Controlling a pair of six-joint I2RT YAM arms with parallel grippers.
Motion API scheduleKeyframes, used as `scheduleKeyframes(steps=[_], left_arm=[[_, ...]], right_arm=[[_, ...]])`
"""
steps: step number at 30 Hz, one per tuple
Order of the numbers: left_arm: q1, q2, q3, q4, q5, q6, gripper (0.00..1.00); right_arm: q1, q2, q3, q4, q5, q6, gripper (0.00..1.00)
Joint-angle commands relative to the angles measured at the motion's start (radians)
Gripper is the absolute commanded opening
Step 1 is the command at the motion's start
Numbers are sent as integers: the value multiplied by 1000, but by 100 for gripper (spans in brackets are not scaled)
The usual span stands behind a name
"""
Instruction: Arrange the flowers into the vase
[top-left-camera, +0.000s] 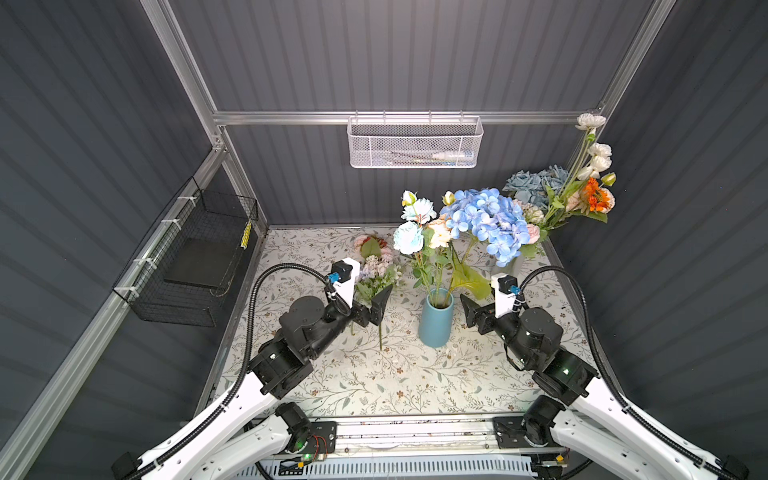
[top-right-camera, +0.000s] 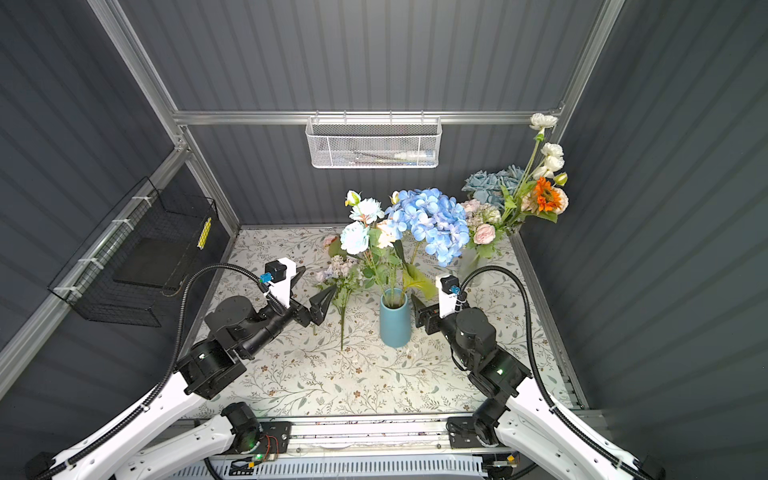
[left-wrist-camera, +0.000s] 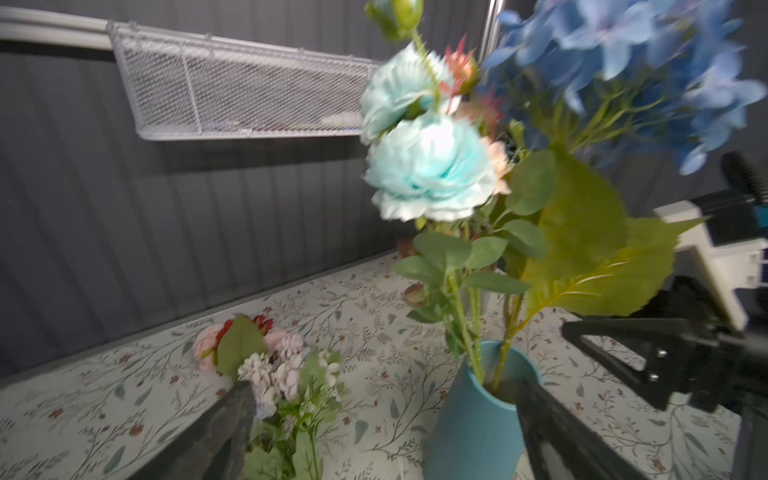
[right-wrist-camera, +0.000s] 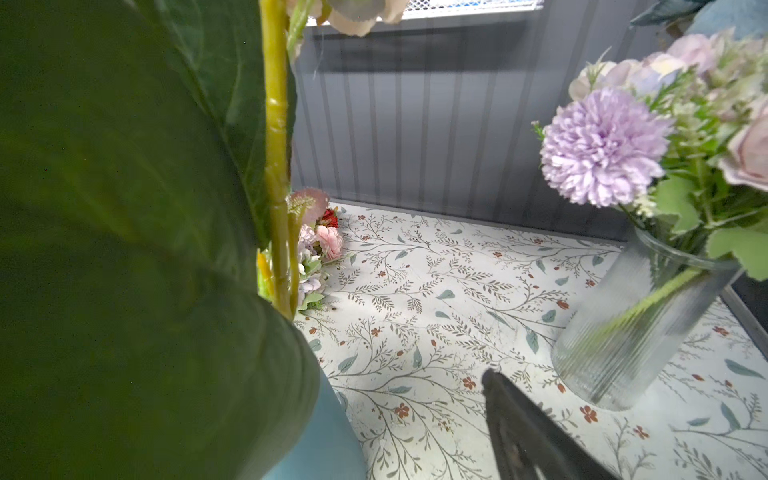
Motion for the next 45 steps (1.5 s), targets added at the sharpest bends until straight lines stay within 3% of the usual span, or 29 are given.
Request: scheduleKeyframes(steps=[1, 5, 9, 12, 21, 29, 39, 45], left_arm=[[49, 22, -54, -3, -17, -46, 92], [157, 90, -132, 55, 39, -104, 81], [321, 197, -197, 114, 146, -196, 72], [363, 299, -198, 116, 144, -227, 65], [355, 519, -135, 171, 316, -332, 62], [213, 686, -94, 160, 216, -367, 60], [153, 852, 8, 55, 97, -381, 41], [127, 909, 54, 54, 86, -350, 15]], right_arm=[[-7, -16, -17, -28, 21, 27, 90], [-12, -41, -27, -60, 29, 42, 99], [-22, -61, -20, -108, 33, 65, 99], [-25, -71, -18, -118, 39, 71, 99], [-27, -71, 4, -105, 91, 82, 99], [-27, -83, 38, -88, 171, 106, 99], [-27, -112, 30, -64, 179, 115, 99], [-27, -126, 34, -62, 185, 103, 99]])
